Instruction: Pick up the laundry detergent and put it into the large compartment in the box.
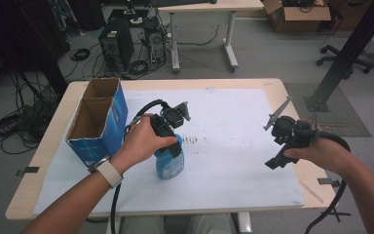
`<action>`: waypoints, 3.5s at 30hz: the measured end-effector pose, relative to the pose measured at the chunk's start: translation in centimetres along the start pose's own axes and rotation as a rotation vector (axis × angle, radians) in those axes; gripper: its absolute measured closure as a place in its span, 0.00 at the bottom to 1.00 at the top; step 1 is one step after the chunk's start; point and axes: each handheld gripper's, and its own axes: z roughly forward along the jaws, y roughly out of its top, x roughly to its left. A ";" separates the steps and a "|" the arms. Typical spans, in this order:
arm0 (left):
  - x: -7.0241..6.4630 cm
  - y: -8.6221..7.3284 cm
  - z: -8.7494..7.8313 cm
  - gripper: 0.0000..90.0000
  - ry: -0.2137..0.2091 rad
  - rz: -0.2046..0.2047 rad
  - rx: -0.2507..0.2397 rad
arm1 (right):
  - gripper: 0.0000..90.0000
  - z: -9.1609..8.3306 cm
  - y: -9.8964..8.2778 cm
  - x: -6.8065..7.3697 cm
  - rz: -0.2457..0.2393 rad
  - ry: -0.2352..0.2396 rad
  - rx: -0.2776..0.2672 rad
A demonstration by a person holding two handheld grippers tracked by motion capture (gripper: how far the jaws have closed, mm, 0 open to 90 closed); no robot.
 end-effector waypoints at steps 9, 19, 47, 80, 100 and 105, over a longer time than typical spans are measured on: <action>0.0 0.0 -0.1 0.40 0.006 0.003 -0.001 | 0.10 0.0 0.0 0.0 0.002 -0.001 0.000; 0.1 0.0 -0.2 0.41 0.006 0.009 0.004 | 0.10 -0.1 -0.1 0.0 0.003 -0.001 -0.002; 0.8 0.2 -8.7 0.41 0.034 -0.048 -0.002 | 0.10 -0.4 -0.3 0.2 0.001 -0.005 -0.008; 9.2 -2.5 -23.8 0.41 0.122 -0.483 -0.035 | 0.10 -0.4 -0.1 0.0 -0.014 0.002 -0.011; 14.3 -5.6 -23.6 0.41 0.248 -0.759 -0.059 | 0.10 -0.3 0.1 -0.1 -0.013 0.006 -0.011; 15.4 -6.5 -22.3 0.41 0.247 -0.813 -0.062 | 0.10 -0.1 0.2 -0.1 -0.014 0.009 -0.009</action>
